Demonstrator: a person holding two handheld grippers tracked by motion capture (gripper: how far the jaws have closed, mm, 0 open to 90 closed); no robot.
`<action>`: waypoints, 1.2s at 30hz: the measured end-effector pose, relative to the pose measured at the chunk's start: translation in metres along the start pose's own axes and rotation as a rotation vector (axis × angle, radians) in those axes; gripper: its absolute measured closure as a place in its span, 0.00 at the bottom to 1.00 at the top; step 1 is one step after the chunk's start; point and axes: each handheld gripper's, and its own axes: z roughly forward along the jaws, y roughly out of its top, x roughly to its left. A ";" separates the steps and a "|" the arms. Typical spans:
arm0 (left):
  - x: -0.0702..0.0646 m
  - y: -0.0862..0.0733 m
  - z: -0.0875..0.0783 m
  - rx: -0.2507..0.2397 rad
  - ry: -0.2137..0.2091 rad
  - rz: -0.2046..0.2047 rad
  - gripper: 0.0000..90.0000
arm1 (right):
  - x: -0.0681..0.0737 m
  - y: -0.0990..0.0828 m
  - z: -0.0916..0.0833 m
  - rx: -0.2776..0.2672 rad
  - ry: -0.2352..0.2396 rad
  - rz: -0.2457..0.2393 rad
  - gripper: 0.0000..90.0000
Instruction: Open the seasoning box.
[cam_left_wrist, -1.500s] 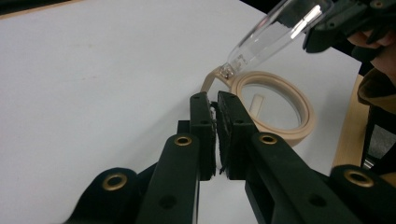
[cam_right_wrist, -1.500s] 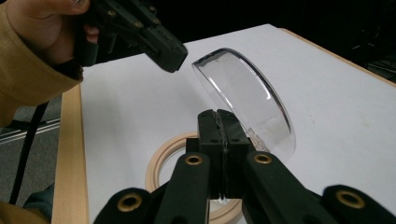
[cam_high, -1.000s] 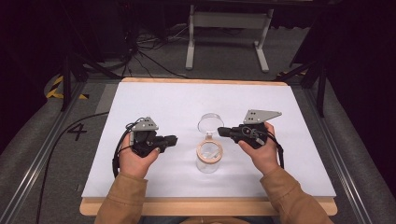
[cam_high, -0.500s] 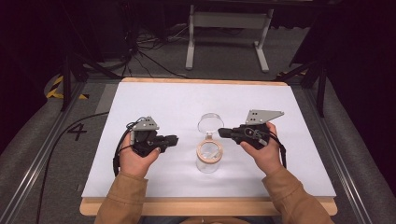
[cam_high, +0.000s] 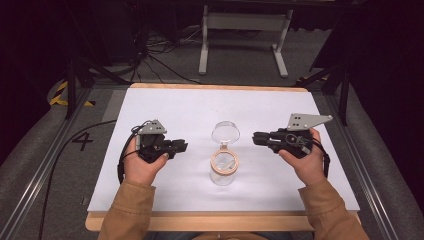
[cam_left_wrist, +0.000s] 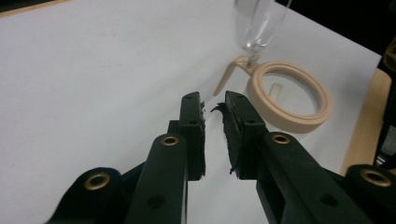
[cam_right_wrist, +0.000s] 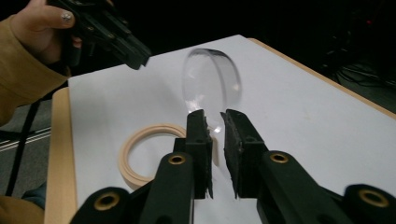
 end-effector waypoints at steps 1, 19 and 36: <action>0.003 0.000 -0.001 0.006 0.016 -0.009 0.86 | -0.004 -0.002 -0.004 0.004 -0.008 0.012 0.85; 0.050 -0.026 0.012 0.062 0.145 -0.126 0.75 | -0.072 -0.058 -0.030 0.109 -0.356 0.161 0.55; 0.063 -0.047 0.041 0.115 0.187 -0.082 0.61 | -0.093 -0.106 0.001 0.280 -0.379 0.214 0.55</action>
